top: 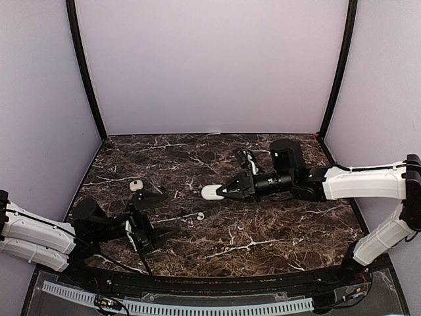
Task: Insert the wireless bluetooth earbuds into the charging case
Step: Pass from the left arm to the right, then pass from the right arm to the left
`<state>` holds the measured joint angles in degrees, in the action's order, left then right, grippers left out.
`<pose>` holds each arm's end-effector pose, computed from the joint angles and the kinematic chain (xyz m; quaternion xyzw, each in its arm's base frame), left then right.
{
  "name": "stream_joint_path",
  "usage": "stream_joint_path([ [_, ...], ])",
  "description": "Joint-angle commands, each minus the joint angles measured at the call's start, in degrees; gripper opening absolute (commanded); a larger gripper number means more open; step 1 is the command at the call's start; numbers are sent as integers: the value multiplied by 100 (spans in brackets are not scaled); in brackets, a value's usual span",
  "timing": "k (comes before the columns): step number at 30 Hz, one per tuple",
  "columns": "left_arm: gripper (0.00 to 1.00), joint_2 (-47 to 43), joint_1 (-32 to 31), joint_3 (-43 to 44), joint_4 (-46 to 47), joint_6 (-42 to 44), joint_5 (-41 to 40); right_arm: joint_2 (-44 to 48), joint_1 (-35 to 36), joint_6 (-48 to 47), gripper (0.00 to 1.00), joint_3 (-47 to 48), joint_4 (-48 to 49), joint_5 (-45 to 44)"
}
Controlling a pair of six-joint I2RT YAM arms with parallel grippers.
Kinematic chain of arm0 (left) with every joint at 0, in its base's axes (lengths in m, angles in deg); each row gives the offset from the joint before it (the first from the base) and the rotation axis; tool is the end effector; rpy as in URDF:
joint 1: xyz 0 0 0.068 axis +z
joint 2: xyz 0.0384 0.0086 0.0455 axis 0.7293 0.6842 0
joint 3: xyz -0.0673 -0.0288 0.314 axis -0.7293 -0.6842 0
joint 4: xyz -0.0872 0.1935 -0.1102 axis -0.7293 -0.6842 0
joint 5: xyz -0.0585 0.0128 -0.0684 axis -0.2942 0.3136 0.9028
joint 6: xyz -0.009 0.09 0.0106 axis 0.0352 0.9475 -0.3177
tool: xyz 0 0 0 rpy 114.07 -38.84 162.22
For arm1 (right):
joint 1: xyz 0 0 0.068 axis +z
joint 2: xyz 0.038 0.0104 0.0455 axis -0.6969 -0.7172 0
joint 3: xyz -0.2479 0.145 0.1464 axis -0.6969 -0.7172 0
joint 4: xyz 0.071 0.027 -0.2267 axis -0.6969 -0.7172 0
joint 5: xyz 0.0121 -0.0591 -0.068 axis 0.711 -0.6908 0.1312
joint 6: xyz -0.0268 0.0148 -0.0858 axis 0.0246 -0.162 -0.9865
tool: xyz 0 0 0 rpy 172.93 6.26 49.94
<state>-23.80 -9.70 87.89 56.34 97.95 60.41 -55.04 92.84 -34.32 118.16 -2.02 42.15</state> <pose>0.0861 -0.1760 0.2803 0.5971 0.1800 -0.0248 0.7813 0.1794 0.2775 0.3012 -0.1617 0.7876 0.5756 0.1490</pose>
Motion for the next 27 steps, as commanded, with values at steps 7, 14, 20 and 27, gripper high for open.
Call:
stream_joint_path([
  [7,99,-770,-51,754,-1666,-6537,-2331,870,-54,-2084,8,-313,-76,-1887],
  [14,99,-986,163,1236,-3260,-8645,-1534,1471,-53,-2606,8,-851,711,-2078],
  [20,99,-597,1011,982,-2359,-10118,626,1735,-59,-3056,6,-1165,1123,-2015],
  [27,98,-28,1021,890,-1151,-10210,1194,1663,-51,-2871,9,-1319,1646,-1729],
])
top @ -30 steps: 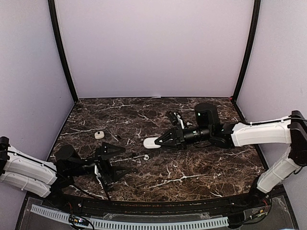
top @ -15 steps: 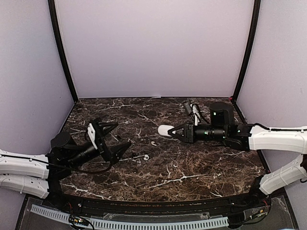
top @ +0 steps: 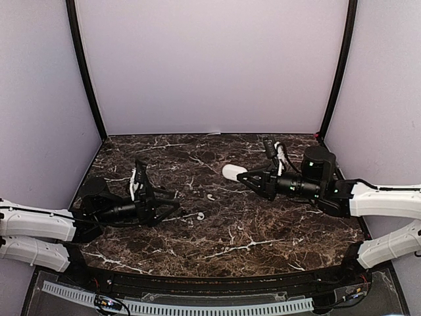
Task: Insert the wireless bluetooth earbuds into the charging case
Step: Pass from the right arm to the left
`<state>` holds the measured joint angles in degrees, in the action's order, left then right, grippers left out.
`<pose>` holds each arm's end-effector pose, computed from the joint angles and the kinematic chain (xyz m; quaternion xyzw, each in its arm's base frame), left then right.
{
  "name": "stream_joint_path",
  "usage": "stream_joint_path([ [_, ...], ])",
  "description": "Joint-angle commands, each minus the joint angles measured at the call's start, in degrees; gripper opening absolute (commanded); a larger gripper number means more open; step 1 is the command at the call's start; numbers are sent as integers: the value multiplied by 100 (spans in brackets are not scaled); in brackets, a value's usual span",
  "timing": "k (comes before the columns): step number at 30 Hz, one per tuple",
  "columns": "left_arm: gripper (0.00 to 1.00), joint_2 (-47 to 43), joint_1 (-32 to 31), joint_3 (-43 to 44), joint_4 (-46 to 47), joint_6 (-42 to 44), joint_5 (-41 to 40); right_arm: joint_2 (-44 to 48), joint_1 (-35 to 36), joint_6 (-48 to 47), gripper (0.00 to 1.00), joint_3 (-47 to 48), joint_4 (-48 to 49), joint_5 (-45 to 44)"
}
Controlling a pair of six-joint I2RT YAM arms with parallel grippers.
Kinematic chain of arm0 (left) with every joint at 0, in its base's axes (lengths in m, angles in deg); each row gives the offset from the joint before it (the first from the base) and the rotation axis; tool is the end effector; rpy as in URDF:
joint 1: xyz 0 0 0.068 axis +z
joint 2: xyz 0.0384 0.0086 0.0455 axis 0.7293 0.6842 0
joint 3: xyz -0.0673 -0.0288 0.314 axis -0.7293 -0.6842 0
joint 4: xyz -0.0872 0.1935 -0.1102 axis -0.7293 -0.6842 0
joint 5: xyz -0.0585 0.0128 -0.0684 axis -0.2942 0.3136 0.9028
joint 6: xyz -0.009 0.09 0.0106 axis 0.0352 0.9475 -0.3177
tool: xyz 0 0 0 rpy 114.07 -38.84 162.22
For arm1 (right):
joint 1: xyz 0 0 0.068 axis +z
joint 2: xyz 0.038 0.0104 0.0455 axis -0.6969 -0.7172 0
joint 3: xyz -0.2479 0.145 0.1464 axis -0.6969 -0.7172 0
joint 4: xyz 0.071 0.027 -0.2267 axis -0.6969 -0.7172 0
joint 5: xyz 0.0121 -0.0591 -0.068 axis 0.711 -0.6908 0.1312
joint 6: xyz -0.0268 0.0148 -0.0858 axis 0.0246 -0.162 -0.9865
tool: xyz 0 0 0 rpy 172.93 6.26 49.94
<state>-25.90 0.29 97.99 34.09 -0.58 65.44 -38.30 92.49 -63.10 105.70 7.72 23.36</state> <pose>0.1230 -0.1762 0.2888 0.2329 0.6466 -0.5551 0.4686 0.1570 0.2137 0.3243 -0.2676 0.6995 0.4701 0.4670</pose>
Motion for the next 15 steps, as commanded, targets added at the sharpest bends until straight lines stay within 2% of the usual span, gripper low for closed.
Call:
stream_joint_path([
  [1,96,322,23,-109,1199,-353,735,-24,-13,43,9,-84,769,172],
  [8,83,1441,-15,780,1310,-447,1211,-98,219,-83,9,-194,1454,248],
  [15,72,2190,-250,1294,2262,-545,1437,-282,658,-452,9,-122,1642,220],
])
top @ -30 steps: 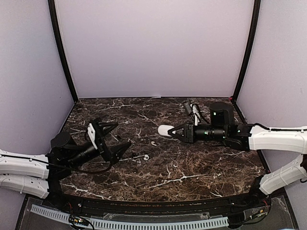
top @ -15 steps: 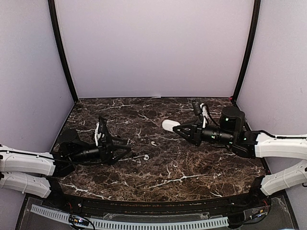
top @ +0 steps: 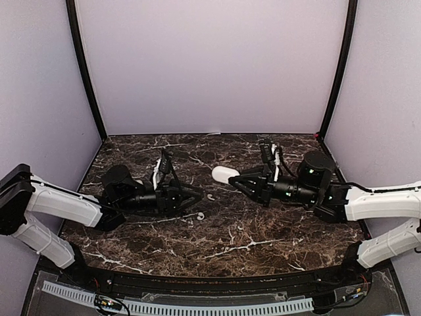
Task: Insert the wireless bluetooth earbuds into the charging case
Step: Pass from the right arm to the left
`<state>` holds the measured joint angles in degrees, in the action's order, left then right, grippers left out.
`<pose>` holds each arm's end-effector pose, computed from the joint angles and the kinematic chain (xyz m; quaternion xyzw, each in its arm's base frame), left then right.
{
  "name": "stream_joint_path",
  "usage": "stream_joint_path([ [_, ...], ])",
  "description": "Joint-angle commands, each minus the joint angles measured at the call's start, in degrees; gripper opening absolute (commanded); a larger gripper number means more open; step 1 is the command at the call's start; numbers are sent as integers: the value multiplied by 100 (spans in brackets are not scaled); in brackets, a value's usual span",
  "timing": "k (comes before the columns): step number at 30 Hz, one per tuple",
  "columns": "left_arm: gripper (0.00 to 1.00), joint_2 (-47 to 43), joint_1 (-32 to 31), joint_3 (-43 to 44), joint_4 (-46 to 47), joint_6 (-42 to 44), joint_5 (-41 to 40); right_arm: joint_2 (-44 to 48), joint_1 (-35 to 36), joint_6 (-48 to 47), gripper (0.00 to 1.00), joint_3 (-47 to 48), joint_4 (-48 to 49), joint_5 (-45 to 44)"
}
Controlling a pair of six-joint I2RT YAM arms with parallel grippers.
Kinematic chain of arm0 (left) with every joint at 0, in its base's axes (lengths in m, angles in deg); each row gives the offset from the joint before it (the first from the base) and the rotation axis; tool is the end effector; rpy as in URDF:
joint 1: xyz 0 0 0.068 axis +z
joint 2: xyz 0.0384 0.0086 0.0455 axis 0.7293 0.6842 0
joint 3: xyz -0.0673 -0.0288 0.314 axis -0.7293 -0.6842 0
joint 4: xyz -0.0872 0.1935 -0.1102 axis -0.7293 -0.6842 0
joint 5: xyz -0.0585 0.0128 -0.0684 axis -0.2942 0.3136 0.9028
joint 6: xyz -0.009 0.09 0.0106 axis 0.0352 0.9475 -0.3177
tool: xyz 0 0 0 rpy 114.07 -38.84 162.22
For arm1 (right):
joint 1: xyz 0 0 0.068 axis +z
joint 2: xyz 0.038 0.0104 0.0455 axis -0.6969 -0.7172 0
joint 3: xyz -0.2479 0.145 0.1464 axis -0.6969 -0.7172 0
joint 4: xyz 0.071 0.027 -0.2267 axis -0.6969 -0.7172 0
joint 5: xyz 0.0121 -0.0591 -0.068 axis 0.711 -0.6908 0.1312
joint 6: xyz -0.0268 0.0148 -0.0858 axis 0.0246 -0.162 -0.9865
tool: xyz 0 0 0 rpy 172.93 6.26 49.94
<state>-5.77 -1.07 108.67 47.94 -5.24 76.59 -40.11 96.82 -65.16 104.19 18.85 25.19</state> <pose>0.1584 -0.2437 0.3056 0.2854 0.6017 -0.6255 0.4065 0.1420 0.2311 0.3361 -0.3107 0.6322 0.5104 0.4933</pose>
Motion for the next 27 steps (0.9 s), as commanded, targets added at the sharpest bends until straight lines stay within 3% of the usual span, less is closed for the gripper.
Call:
stream_joint_path([
  [1,70,236,-133,259,1009,-82,361,-139,281,-243,9,21,593,32],
  [6,63,442,-231,420,1414,17,609,-324,432,-168,9,50,760,36],
  [17,46,511,-351,573,1241,281,633,-494,572,-134,9,129,894,199],
  [27,63,448,-352,459,1260,329,295,-502,589,-75,9,116,966,381],
])
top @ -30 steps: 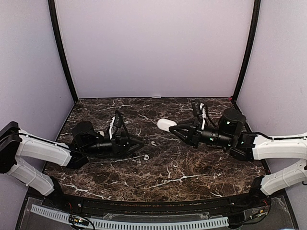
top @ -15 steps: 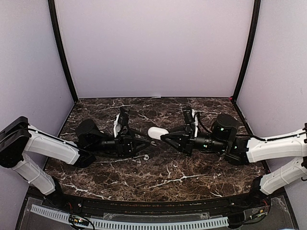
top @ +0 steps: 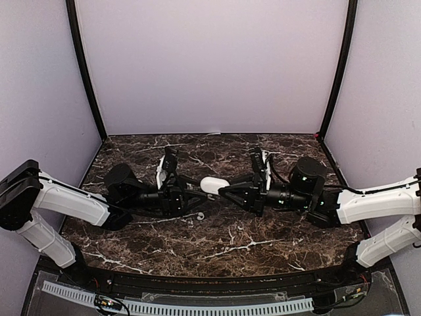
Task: Insert the wireless bluetooth earbuds into the charging case
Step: Pass from the right arm to the left
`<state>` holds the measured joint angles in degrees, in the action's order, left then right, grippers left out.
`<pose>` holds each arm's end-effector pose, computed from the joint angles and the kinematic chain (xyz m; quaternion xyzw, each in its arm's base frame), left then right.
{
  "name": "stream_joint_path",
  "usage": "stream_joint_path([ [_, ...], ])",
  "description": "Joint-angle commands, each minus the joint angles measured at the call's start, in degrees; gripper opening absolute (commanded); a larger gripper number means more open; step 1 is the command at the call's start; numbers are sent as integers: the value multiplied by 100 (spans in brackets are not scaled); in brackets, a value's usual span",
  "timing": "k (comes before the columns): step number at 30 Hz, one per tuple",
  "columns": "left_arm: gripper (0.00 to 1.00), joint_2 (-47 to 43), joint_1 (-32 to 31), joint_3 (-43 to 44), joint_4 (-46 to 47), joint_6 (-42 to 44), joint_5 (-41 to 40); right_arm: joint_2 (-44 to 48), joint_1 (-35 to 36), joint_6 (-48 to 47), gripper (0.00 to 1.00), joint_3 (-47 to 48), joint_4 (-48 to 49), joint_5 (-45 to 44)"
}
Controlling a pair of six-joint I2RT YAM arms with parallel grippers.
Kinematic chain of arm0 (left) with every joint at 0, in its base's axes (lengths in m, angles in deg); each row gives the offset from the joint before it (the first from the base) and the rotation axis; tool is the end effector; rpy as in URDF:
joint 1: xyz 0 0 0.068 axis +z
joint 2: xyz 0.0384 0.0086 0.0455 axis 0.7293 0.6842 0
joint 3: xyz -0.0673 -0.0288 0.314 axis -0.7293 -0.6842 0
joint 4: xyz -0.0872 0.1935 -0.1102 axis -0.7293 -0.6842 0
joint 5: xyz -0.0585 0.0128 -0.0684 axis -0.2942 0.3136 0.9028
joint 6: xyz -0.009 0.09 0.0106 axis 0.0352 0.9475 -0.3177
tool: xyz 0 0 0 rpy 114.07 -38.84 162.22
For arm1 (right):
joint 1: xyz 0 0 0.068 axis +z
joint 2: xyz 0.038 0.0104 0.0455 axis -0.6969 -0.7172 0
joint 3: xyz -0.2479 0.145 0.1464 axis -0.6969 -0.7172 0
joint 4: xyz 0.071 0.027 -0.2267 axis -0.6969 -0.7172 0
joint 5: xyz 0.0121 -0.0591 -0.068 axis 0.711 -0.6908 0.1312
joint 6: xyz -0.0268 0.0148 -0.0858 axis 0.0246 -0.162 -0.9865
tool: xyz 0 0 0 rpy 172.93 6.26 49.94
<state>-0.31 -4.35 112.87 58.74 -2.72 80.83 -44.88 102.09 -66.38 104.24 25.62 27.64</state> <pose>0.1518 -0.2695 0.3275 0.3481 0.5117 -0.6567 0.4311 0.1263 0.2591 0.3326 -0.3571 0.5934 0.5431 0.4748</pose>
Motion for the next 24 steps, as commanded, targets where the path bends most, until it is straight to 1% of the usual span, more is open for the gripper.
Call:
stream_joint_path([
  [1,63,-103,-24,24,212,82,-148,-37,63,50,9,114,286,160],
  [5,63,-95,-24,-40,380,74,-146,-92,80,68,9,141,295,212],
  [19,38,-90,-24,-52,399,99,-135,-152,106,68,11,188,269,206],
  [24,34,-93,-24,-83,448,124,-130,-143,106,68,11,207,260,213],
])
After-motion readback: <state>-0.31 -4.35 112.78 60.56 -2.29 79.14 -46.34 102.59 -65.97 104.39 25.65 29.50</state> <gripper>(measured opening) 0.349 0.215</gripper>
